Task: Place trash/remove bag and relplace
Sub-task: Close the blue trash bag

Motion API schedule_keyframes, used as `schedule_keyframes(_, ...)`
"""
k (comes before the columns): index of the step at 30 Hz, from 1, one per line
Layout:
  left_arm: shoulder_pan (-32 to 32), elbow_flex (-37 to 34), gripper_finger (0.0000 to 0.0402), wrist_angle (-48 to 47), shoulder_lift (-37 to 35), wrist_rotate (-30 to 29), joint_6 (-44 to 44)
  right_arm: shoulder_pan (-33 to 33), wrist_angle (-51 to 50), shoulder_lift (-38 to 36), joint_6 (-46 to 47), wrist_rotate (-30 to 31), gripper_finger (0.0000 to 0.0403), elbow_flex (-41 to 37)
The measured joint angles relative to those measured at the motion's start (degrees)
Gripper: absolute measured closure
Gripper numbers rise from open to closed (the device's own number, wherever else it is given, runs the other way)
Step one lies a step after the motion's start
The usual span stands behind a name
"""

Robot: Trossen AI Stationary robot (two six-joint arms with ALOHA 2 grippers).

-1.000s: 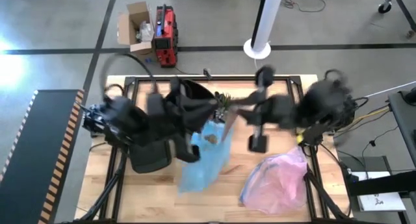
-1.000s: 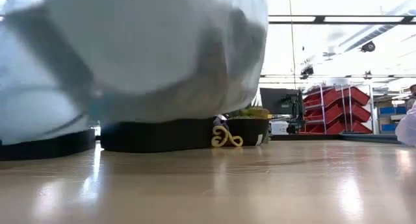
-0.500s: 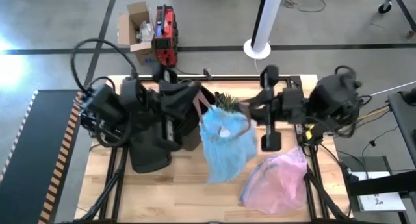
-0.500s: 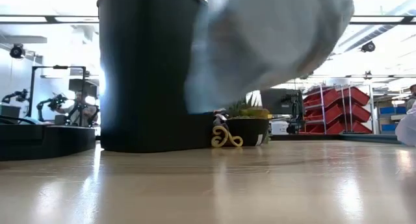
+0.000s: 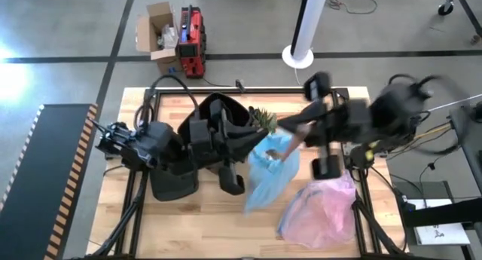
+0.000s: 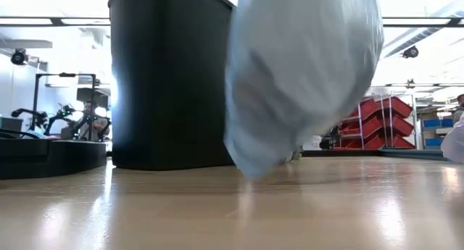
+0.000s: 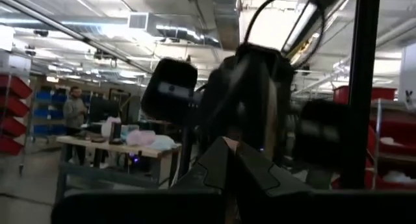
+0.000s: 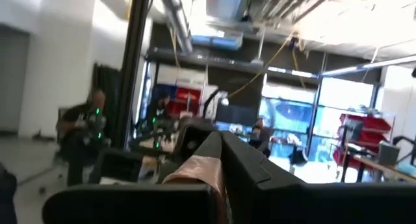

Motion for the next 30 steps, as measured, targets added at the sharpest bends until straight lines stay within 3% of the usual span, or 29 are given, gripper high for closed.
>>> schedule_keyframes(5, -0.35, 4.22, 0.0402, 1.98, -1.10, -0.30, 4.38, 0.33, -2.16, -2.55, 2.42, 0.22, 0.0403, 0.12)
schedule_keyframes(11, -1.12, 11.57, 0.0402, -0.22, -1.83, 2.64, 7.14, 1.21, -9.31, -0.64, 6.60, 0.48, 0.0403, -0.18)
schedule_keyframes(22, -1.44, 9.71, 0.0402, -2.58, -1.05, 0.62, 6.26, 1.21, -8.67, 1.37, 7.88, -0.92, 0.0403, -0.06)
schedule_keyframes(30, -1.20, 9.36, 0.0402, -3.01, 1.22, -1.91, 5.73, 1.21, -0.41, 0.35, 6.87, -1.09, 0.0403, 0.03)
